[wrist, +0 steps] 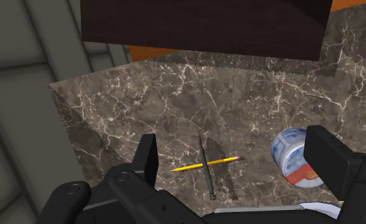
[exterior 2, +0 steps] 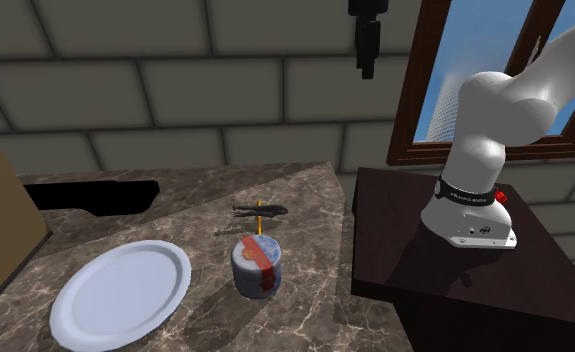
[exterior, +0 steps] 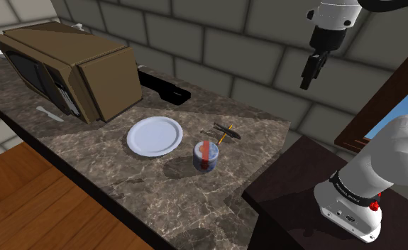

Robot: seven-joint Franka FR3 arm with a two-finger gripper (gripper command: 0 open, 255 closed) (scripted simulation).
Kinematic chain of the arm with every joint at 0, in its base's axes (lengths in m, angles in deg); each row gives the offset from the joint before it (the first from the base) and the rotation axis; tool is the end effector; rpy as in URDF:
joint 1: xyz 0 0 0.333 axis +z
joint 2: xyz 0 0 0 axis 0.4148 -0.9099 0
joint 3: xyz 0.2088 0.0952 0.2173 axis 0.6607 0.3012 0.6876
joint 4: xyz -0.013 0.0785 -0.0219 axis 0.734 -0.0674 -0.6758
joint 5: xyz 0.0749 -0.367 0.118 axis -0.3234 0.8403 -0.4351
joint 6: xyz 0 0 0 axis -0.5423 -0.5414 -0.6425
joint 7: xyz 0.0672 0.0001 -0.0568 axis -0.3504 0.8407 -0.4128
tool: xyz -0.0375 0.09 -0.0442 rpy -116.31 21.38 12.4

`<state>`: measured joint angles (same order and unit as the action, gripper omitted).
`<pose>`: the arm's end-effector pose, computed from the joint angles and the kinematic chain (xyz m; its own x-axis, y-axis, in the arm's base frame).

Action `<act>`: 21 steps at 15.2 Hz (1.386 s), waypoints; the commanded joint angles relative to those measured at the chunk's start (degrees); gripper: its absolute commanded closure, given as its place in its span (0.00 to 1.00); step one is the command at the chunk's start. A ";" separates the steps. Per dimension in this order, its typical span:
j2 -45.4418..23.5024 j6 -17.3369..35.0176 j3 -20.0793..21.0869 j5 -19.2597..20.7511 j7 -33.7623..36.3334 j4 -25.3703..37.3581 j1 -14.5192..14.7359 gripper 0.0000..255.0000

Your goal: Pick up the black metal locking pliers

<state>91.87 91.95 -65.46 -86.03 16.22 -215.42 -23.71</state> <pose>0.3004 0.0242 0.5465 0.9856 0.1405 -0.0944 0.1435 -0.9893 0.0261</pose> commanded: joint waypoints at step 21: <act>-37.67 40.66 -0.14 1.65 -4.62 -2.77 0.52 0.00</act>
<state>56.61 130.96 -65.87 -84.39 11.44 -218.97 -23.41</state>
